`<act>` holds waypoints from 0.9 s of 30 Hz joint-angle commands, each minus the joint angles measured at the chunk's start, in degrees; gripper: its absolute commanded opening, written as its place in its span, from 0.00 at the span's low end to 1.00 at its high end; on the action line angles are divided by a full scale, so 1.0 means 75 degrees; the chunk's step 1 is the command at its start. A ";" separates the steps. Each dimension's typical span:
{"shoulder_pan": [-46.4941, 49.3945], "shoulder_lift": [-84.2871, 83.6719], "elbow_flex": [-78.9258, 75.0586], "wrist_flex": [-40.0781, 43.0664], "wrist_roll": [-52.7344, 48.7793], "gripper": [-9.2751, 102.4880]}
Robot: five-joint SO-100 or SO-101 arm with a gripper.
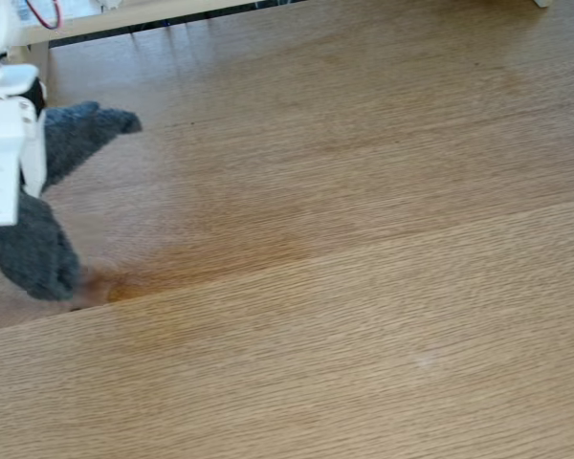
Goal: Clean the area in front of the robot
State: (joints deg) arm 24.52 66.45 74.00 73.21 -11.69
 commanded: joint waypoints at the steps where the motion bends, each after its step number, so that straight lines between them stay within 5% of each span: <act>1: 0.0645 0.2168 0.1945 -0.0703 -0.0926 0.08; 6: 0.1711 0.3656 0.4535 -0.1137 -0.1254 0.08; 11: 0.2684 0.4113 0.6492 -0.2977 -0.1887 0.08; 20: 0.3703 0.3410 0.7781 -0.5098 -0.2566 0.08; 27: 0.3891 0.3141 0.7781 -0.5625 -0.2273 0.26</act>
State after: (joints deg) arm 53.35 89.47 133.24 33.13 -29.44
